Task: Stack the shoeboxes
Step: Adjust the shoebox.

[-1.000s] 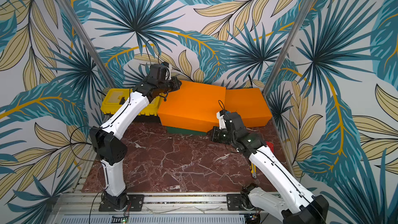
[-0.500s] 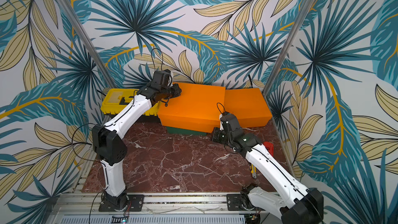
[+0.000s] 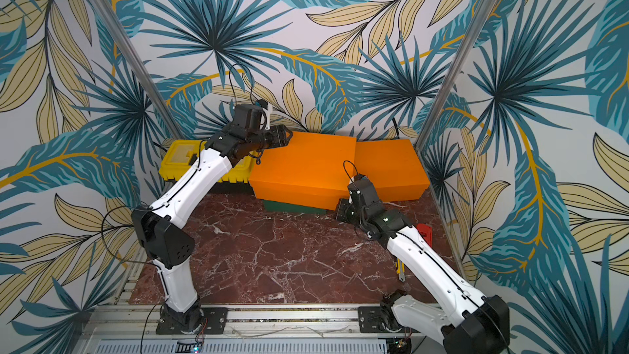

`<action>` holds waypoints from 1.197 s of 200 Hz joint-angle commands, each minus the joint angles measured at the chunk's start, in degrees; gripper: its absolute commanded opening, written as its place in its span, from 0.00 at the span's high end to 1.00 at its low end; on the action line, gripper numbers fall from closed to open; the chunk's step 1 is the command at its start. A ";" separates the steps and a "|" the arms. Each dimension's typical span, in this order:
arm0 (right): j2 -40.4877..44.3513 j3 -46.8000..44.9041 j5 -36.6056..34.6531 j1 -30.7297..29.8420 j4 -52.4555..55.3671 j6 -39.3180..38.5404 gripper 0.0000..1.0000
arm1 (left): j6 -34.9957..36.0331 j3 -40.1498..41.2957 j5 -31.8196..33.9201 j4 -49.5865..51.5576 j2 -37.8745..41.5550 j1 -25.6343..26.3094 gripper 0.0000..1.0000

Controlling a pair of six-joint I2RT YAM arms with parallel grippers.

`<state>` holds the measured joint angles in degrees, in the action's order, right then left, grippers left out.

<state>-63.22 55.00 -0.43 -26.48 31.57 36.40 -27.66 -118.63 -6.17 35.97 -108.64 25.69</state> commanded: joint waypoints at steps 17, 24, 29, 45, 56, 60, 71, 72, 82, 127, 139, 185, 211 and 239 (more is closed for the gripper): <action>-0.26 2.23 -2.96 0.81 0.47 -1.40 1.00 | 11.57 -9.44 1.71 -0.19 -2.00 -0.20 0.07; -0.45 2.54 -3.53 0.98 0.63 -1.56 1.00 | 12.97 -11.06 1.49 -0.19 -3.12 -0.41 0.05; -0.69 2.78 -3.83 1.16 0.76 -1.60 1.00 | 13.73 -12.12 1.35 -0.20 -3.95 -0.64 0.05; -1.39 3.34 -4.31 1.77 0.61 -2.01 1.00 | 15.16 -15.42 1.09 -0.19 -6.57 -1.58 0.02; -1.96 3.68 -4.73 2.25 0.64 -2.29 1.00 | 15.01 -17.60 0.40 -0.21 -8.40 -2.49 0.01; -2.21 3.78 -4.88 2.44 0.70 -2.36 1.00 | 14.92 -18.43 0.00 -0.20 -8.99 -2.83 0.00; -2.81 4.05 -5.10 3.03 0.73 -2.40 1.00 | 15.00 -20.84 -0.85 -0.19 -10.97 -3.79 0.00; -2.84 4.10 -5.15 3.11 0.66 -2.44 1.00 | 15.00 -21.02 -0.94 -0.24 -11.15 -3.88 0.01; -3.33 4.21 -5.15 3.63 0.54 -2.54 1.00 | 15.26 -22.95 -2.39 -0.19 -12.82 -4.64 0.00; -5.32 4.54 -5.22 6.14 -0.46 -2.82 1.00 | 17.74 -28.19 -6.87 -0.27 -18.79 -6.69 0.01; -5.73 4.83 -5.54 6.84 -0.53 -2.99 1.00 | 18.07 -28.83 -7.47 -0.28 -19.98 -6.96 0.00; -6.56 5.55 -5.01 10.90 -0.98 -4.38 1.00 | 15.90 -32.15 -10.87 -1.33 -24.33 -8.59 0.00; -7.37 5.89 -3.54 12.83 -1.23 -4.82 1.00 | 14.14 -31.99 -13.99 -3.77 -25.16 -9.38 0.00; -8.70 6.84 -1.83 13.29 -1.51 -6.13 1.00 | 13.78 -31.75 -16.23 -4.41 -26.56 -9.77 0.00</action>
<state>-70.50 60.40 -4.03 -13.50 31.09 32.25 -12.88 -148.97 -18.81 33.91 -133.78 16.64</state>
